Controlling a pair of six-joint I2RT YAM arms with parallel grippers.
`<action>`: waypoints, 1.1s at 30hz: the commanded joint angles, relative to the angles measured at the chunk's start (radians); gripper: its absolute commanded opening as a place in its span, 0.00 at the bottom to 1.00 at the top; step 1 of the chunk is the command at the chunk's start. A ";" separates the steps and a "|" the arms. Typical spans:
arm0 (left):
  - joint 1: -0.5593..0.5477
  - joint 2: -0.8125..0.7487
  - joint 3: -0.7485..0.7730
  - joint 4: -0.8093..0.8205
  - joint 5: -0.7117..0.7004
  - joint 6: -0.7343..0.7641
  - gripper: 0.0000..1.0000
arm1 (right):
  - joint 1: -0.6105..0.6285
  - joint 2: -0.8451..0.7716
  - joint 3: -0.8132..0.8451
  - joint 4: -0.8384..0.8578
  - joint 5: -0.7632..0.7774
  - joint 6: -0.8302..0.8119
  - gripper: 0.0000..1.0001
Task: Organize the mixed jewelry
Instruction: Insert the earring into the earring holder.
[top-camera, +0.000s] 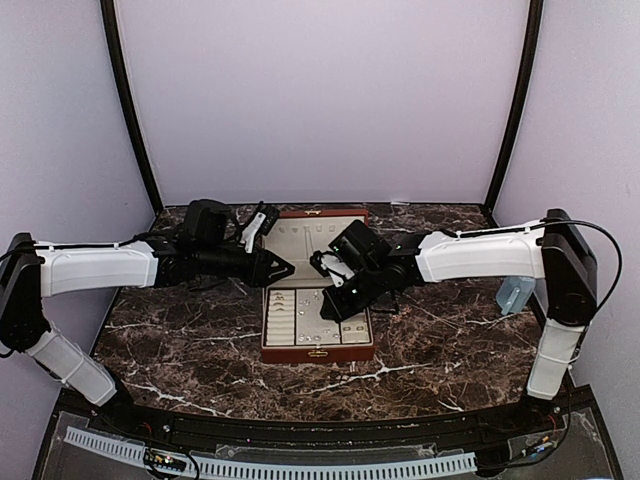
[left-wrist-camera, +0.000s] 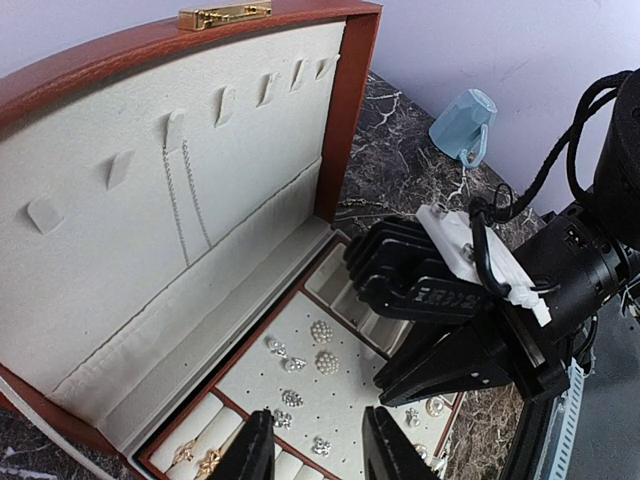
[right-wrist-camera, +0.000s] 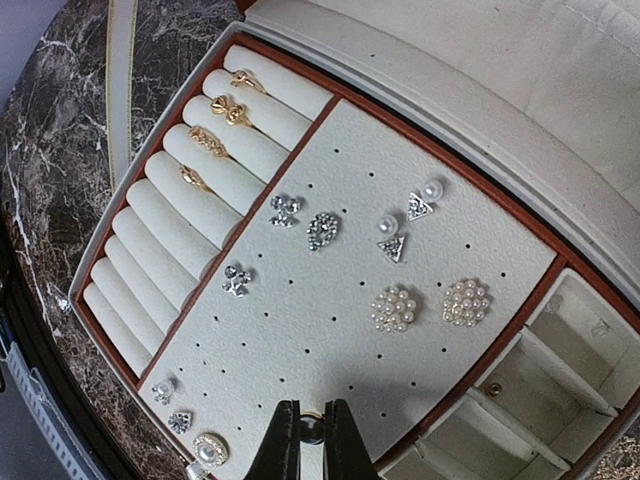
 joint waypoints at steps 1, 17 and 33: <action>0.004 -0.029 -0.012 0.008 0.006 0.008 0.34 | 0.009 0.017 0.020 0.019 -0.001 0.000 0.03; 0.004 -0.033 -0.012 0.007 0.001 0.011 0.34 | 0.042 0.055 0.023 -0.025 0.103 -0.030 0.04; 0.004 -0.078 -0.035 0.028 -0.070 0.010 0.44 | 0.047 -0.016 0.053 -0.074 0.196 -0.035 0.41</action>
